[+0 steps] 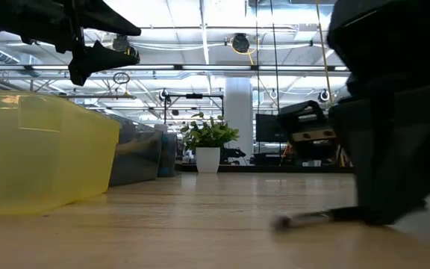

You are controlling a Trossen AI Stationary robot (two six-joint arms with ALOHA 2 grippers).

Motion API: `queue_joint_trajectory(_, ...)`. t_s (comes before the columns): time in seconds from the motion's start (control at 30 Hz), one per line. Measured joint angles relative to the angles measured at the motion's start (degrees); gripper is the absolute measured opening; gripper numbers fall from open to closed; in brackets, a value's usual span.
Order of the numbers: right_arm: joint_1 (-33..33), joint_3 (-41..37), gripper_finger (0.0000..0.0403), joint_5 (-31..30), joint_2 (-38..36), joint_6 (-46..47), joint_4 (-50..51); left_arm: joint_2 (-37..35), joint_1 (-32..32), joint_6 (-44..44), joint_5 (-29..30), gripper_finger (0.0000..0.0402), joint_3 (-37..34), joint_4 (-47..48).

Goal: Pick & Place Paint Supplies
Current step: Put the black paint brush into the yellow bin

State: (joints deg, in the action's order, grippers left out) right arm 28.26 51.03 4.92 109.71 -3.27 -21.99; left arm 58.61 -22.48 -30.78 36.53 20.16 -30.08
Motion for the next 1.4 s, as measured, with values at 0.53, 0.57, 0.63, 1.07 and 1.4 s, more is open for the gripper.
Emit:
queue_joint_trajectory(0.53,-0.67,-0.12,0.0,-13.18,-1.85,-2.81,1.79,0.12,-0.49,-5.27,-6.01,0.0271,0.0,3.25)
queue_joint_trajectory(0.57,-0.67,-0.16,0.0,-14.17,-2.58,-2.94,2.25,0.73,-1.08,-4.95,-7.43,0.0271,0.17,2.28)
queue_joint_trajectory(0.63,-0.62,-0.15,0.0,-15.97,-4.3,-2.44,2.54,3.32,-2.81,-2.83,-8.32,0.0271,2.42,2.66)
queue_joint_trajectory(1.07,-0.95,-0.13,0.0,-21.77,-26.37,2.81,8.94,39.45,-5.14,4.32,-9.85,0.027,39.38,32.61)
queue_joint_trajectory(1.4,-1.69,-4.7,0.0,-21.79,-37.09,1.75,9.39,54.46,-0.2,-1.47,-11.41,0.0111,53.75,51.46)
